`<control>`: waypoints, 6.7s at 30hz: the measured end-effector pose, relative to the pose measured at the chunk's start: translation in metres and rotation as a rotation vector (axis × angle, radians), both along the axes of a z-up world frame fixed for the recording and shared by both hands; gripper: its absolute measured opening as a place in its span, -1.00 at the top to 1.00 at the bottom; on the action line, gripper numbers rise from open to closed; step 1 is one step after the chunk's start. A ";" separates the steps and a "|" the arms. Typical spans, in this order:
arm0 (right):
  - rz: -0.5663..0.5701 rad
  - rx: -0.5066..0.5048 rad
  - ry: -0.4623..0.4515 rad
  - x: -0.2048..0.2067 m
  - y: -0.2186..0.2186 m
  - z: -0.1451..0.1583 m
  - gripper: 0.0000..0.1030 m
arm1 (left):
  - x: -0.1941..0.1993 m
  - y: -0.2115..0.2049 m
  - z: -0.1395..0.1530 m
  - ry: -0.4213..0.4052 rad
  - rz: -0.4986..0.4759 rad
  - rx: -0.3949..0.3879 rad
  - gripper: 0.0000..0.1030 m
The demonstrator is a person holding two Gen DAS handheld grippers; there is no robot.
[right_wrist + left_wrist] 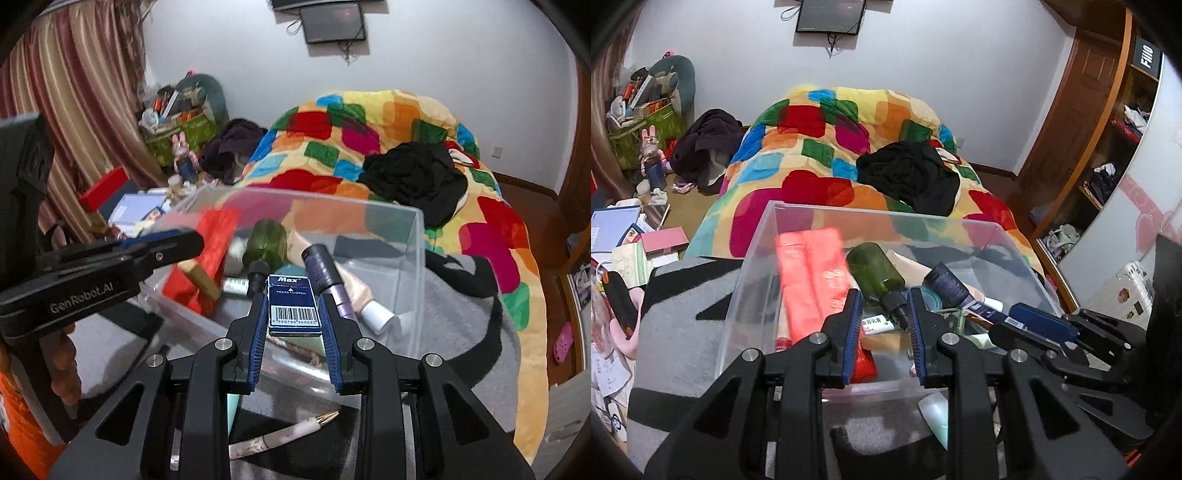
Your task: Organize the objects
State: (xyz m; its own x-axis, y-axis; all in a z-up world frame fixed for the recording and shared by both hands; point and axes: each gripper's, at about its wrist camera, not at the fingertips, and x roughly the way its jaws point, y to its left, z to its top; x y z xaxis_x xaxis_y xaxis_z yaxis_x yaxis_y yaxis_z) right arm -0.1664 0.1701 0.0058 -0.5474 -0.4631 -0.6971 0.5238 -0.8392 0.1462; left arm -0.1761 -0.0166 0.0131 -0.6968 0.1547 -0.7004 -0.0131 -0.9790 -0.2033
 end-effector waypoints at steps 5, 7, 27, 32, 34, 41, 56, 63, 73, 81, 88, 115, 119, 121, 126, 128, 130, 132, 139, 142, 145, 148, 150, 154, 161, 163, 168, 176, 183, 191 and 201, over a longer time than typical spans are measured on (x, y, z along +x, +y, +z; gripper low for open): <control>0.015 0.006 0.008 0.006 0.000 0.008 0.49 | 0.009 0.002 0.010 0.028 -0.012 -0.002 0.51; 0.013 0.008 0.022 0.011 0.003 0.013 0.48 | 0.015 0.004 0.016 0.048 -0.015 -0.014 0.41; -0.022 0.047 -0.089 0.067 0.051 -0.026 0.14 | 0.047 0.054 -0.050 -0.139 -0.145 -0.045 0.03; -0.035 -0.005 -0.159 0.060 0.056 -0.034 0.12 | 0.041 0.061 -0.064 -0.179 -0.129 -0.091 0.02; -0.032 -0.028 -0.181 0.060 0.052 -0.037 0.07 | 0.046 0.061 -0.063 -0.161 -0.126 -0.131 0.12; -0.063 -0.019 -0.205 0.062 0.028 -0.045 -0.03 | 0.069 0.040 -0.066 -0.131 -0.104 -0.151 0.53; -0.097 0.146 -0.085 0.085 0.003 -0.049 0.38 | 0.120 0.007 -0.059 -0.093 -0.058 -0.062 0.54; -0.095 0.091 -0.112 0.096 0.040 -0.046 0.80 | 0.130 0.011 -0.059 -0.081 -0.074 -0.083 0.35; -0.100 0.052 -0.063 0.111 0.049 -0.033 0.80 | 0.125 0.012 -0.058 -0.058 -0.068 -0.070 0.53; -0.037 0.002 0.016 0.116 0.043 -0.003 0.80 | 0.127 0.019 -0.029 0.012 -0.070 -0.049 0.53; -0.014 -0.045 0.070 0.098 0.042 0.024 0.80 | 0.117 0.028 0.004 0.082 -0.077 -0.050 0.53; 0.034 0.021 0.064 -0.018 -0.010 0.018 0.80 | 0.003 0.015 0.005 0.037 -0.042 -0.069 0.53; 0.055 0.047 0.034 -0.024 -0.017 0.006 0.80 | -0.003 0.017 -0.005 0.010 -0.060 -0.061 0.53; 0.054 0.056 0.019 -0.025 -0.016 0.002 0.80 | -0.003 0.017 -0.006 0.008 -0.063 -0.055 0.53; 0.051 0.031 -0.011 -0.023 -0.006 0.007 0.78 | 0.005 0.012 0.001 0.024 -0.064 -0.040 0.52; 0.050 0.020 -0.003 -0.018 -0.001 0.013 0.78 | 0.012 0.012 0.006 0.039 -0.063 -0.036 0.53; 0.051 0.010 0.008 -0.012 0.002 0.019 0.78 | 0.018 0.013 0.011 0.053 -0.065 -0.036 0.52; 0.052 -0.004 0.018 -0.005 0.005 0.025 0.78 | 0.026 0.014 0.015 0.068 -0.066 -0.039 0.52; 0.051 -0.023 0.068 0.029 0.014 0.039 0.25 | 0.057 0.014 0.024 0.102 -0.055 -0.042 0.20; 0.044 -0.030 0.093 0.046 0.018 0.042 0.11 | 0.070 0.015 0.025 0.118 -0.045 -0.058 -0.05; 0.032 -0.034 0.111 0.056 0.021 0.043 -0.04 | 0.082 0.017 0.027 0.131 -0.051 -0.068 -0.22; 0.014 -0.034 0.126 0.063 0.025 0.044 -0.13 | 0.094 0.021 0.027 0.149 -0.047 -0.087 -0.46; -0.003 -0.040 0.134 0.067 0.029 0.044 -0.26 | 0.101 0.022 0.026 0.155 -0.047 -0.098 -0.55; -0.023 -0.035 0.141 0.074 0.034 0.039 -0.34 | 0.110 0.024 0.022 0.154 -0.044 -0.102 -0.71; -0.041 -0.021 0.118 0.078 0.037 0.024 -0.38 | 0.115 0.028 0.010 0.142 -0.031 -0.104 -0.78; -0.044 -0.016 0.117 0.078 0.038 0.022 -0.38 | 0.115 0.029 0.008 0.136 -0.028 -0.104 -0.78; -0.046 -0.026 0.112 0.080 0.041 0.020 -0.38 | 0.116 0.027 0.005 0.134 -0.021 -0.090 -0.78; -0.044 -0.033 0.110 0.081 0.041 0.021 -0.38 | 0.116 0.026 0.005 0.133 -0.018 -0.087 -0.78; -0.044 -0.038 0.107 0.082 0.041 0.021 -0.40 | 0.116 0.026 0.006 0.133 -0.016 -0.083 -0.79; -0.044 -0.040 0.107 0.084 0.040 0.020 -0.44 | 0.117 0.027 0.006 0.135 -0.018 -0.080 -0.80; -0.044 -0.041 0.107 0.084 0.040 0.020 -0.51 | 0.118 0.027 0.006 0.133 -0.014 -0.069 -0.84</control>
State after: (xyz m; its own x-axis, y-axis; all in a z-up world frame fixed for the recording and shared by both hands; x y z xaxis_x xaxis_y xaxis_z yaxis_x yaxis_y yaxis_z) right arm -0.0821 0.2104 0.0260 -0.6382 -0.4642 -0.6142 0.5014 -0.8560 0.1260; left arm -0.0581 0.0108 0.0186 -0.7822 0.1199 -0.6114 -0.0494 -0.9902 -0.1310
